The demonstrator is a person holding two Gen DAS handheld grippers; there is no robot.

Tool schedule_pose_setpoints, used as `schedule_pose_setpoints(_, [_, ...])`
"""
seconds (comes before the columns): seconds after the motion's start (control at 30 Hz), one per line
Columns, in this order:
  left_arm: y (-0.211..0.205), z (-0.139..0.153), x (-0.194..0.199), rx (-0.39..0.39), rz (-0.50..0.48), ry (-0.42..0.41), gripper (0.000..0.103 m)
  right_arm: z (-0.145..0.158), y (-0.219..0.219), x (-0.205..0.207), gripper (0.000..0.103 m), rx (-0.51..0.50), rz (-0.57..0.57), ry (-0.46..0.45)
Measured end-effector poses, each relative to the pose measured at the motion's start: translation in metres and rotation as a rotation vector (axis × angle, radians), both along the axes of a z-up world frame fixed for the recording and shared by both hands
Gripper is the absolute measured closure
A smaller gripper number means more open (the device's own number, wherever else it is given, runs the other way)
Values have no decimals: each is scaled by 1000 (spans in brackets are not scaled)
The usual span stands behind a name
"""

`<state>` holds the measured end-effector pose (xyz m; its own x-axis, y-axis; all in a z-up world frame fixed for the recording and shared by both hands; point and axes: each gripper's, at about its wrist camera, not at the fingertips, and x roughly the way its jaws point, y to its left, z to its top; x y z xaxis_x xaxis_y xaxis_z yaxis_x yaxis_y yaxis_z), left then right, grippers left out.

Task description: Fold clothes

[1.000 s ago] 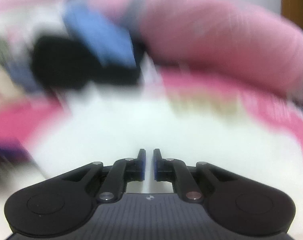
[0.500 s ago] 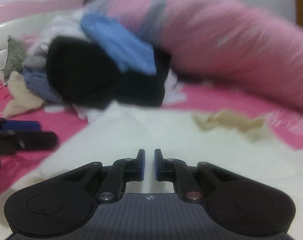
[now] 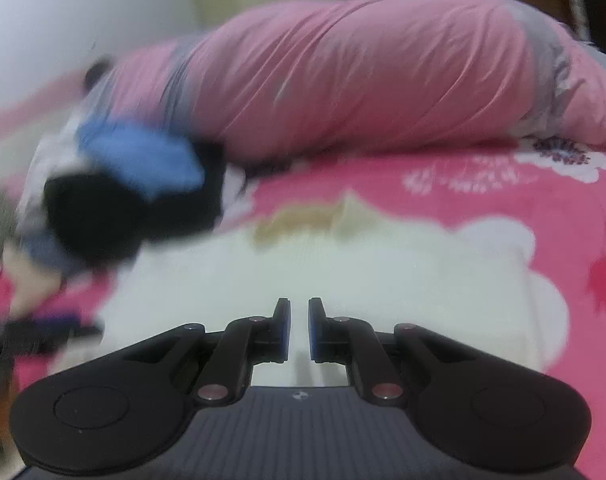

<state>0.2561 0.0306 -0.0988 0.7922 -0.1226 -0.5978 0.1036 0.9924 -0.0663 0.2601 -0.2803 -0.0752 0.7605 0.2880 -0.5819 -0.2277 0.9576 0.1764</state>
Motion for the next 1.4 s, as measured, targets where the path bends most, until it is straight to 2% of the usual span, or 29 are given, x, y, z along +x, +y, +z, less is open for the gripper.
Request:
schedule_pose_setpoints(0.03, [-3,-6,1,42,2,24,28,-2,-2,-11,94,-25,23,7])
schedule_pose_setpoints(0.1, [4,-7,-1,11,23,41,28,-20,-30,-16,97,-70,-71,56])
schedule_pose_setpoints(0.17, [11,-4,-5,-26,38,36,29,-18,-69,-28,97,40,-196,59])
schedule_pose_setpoints(0.23, [11,5,-13,-12,33,-4,29,-4,-85,-46,94,51,-302,12])
schedule_pose_setpoints(0.33, [-1,15,-23,31,-12,-49,29,10,-88,-62,94,176,-256,-20])
schedule_pose_setpoints(0.37, [-9,14,-23,54,-33,-47,29,12,-78,-64,94,178,-218,-28])
schedule_pose_setpoints(0.47, [-33,1,-22,131,-79,-16,28,6,-40,-61,94,58,-135,-29])
schedule_pose_setpoints(0.53, [-36,-6,-23,155,-76,-32,27,-12,-29,-52,95,-72,-149,18])
schedule_pose_setpoints(0.63, [-25,5,-30,134,-51,-20,27,-13,-51,-62,94,-14,-247,37])
schedule_pose_setpoints(0.7, [-16,16,-35,114,-32,-8,27,3,-59,-79,93,-81,-367,22])
schedule_pose_setpoints(0.73, [-12,21,-40,111,-27,-7,27,11,-60,-90,93,-112,-386,2])
schedule_pose_setpoints(0.77, [-10,27,-48,113,-25,-9,27,19,-63,-105,92,-102,-393,-10])
schedule_pose_setpoints(0.83, [-9,36,-64,100,-40,-5,27,29,-69,-129,92,-35,-372,-16])
schedule_pose_setpoints(0.97, [-21,40,-107,72,-128,19,27,35,-47,-182,82,3,-269,-13])
schedule_pose_setpoints(1.07, [-34,24,-143,76,-198,50,27,17,-18,-208,82,33,-174,41])
schedule_pose_setpoints(1.2, [-37,-2,-187,99,-221,71,27,-20,-2,-238,82,61,-175,151])
schedule_pose_setpoints(1.27, [-34,-10,-209,98,-221,66,27,-24,2,-266,81,79,-177,123])
schedule_pose_setpoints(1.4, [-17,-12,-239,31,-198,69,27,-33,-5,-313,79,206,-186,115])
